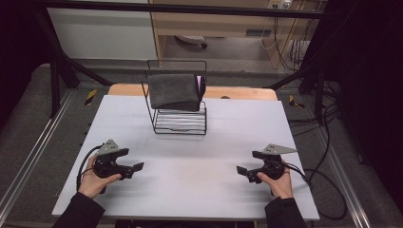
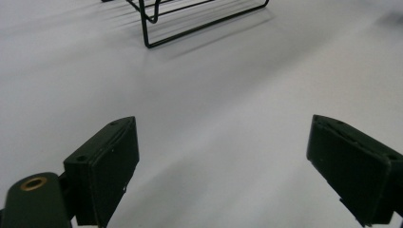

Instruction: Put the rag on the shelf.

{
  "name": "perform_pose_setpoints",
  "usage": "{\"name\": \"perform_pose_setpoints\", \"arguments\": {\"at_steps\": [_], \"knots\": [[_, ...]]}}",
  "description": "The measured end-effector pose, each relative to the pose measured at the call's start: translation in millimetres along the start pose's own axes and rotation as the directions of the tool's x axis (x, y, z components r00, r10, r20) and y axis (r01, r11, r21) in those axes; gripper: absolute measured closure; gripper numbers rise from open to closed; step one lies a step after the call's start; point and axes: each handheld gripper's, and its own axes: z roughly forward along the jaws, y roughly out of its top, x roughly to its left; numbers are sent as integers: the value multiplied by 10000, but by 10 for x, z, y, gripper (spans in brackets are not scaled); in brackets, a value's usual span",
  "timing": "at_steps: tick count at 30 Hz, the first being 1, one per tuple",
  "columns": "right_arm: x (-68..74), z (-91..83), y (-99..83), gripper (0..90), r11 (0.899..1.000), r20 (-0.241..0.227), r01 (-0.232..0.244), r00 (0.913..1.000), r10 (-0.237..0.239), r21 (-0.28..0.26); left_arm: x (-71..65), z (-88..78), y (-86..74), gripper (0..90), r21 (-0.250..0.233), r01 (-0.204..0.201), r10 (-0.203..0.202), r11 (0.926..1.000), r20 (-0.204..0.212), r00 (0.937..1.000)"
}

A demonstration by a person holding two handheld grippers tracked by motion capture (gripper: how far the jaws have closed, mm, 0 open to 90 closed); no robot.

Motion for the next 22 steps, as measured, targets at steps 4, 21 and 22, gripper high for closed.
{"name": "perform_pose_setpoints", "arguments": {"at_steps": [4,21,22], "knots": [[-50,-65,-107,9,10000,-40,-86,10000,86,1,23,-30,-80,105,24,-119,119,9999,-25,9999],[-109,-174,-273,9,9997,132,-40,9999,37,252,80,-78,-261,87,310,-10,11,9995,-37,10000],[-107,-172,-275,8,9996,138,-40,9999,36,285,79,-80,-261,87,287,-8,9,9996,-32,10000]]}}
